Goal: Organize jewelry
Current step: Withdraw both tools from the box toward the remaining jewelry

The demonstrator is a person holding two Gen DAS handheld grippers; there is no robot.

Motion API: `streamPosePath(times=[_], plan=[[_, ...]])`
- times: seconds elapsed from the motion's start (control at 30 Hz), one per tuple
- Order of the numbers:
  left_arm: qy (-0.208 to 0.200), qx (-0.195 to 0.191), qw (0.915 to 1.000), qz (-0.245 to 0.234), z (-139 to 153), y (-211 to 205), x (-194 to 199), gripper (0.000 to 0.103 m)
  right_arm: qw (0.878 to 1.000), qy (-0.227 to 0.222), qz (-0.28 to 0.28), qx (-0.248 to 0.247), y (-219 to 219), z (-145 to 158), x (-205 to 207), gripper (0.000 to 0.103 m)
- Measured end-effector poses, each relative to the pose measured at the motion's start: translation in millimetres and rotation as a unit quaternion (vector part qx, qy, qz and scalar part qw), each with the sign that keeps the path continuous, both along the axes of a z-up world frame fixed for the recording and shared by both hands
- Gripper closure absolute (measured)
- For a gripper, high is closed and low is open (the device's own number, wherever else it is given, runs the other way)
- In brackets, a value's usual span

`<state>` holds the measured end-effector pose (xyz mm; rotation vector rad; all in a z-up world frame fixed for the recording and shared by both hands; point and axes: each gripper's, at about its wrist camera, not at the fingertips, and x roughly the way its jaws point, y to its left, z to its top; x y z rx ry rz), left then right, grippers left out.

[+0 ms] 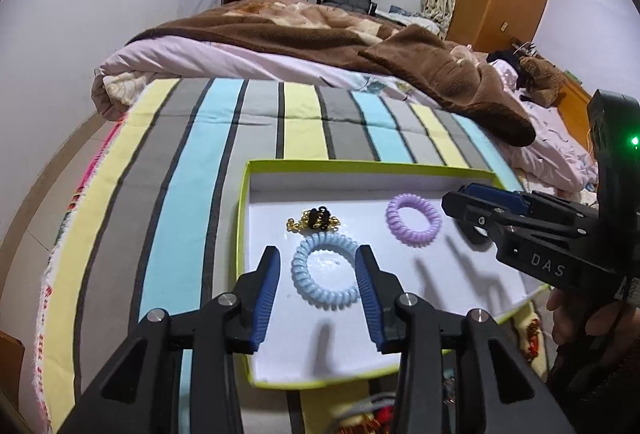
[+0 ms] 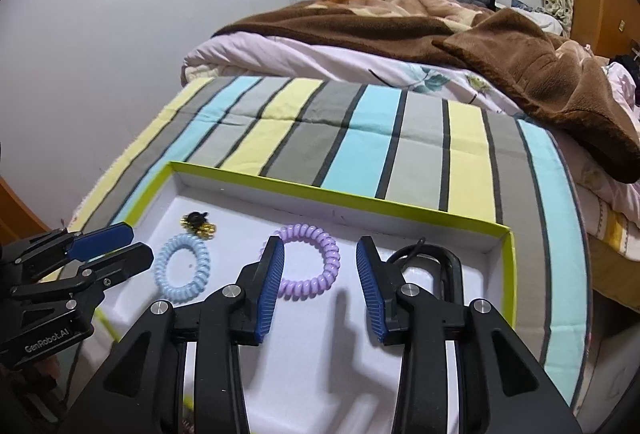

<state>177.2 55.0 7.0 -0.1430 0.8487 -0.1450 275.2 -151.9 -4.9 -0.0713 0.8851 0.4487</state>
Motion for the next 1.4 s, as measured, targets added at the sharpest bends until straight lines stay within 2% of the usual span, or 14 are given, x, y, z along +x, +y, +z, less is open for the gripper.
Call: streamPosePath(times=[0.27, 0.47, 0.63, 0.87, 1.17, 1.3, 1.4], plan=[[-0.040, -0.010, 0.9991, 0.006, 27, 4, -45, 0.061, 0.999, -0.020, -0.008, 0.029, -20, 22, -42, 0.064], [-0.055, -0.018, 0.9983, 0.012, 33, 8, -77, 0.061, 0.998, -0.030, -0.021, 0.049, -41, 28, -84, 0.064], [-0.060, -0.025, 0.9976, 0.022, 30, 12, -105, 0.061, 0.997, -0.033, -0.029, 0.060, -55, 24, -118, 0.064], [-0.056, -0.033, 0.9972, 0.037, 17, 22, -132, 0.060, 0.997, -0.005, -0.012, 0.080, -56, -2, -153, 0.064], [-0.041, -0.038, 0.9973, 0.048, -1, 32, -154, 0.059, 0.999, 0.000, -0.010, 0.043, -37, -25, -163, 0.064], [-0.038, -0.041, 0.9969, 0.055, -5, 37, -160, 0.059, 1.000, -0.012, -0.016, -0.009, -25, -33, -165, 0.064], [-0.036, -0.041, 0.9967, 0.060, -8, 41, -164, 0.059, 1.000, -0.010, -0.020, -0.006, -25, -37, -165, 0.064]])
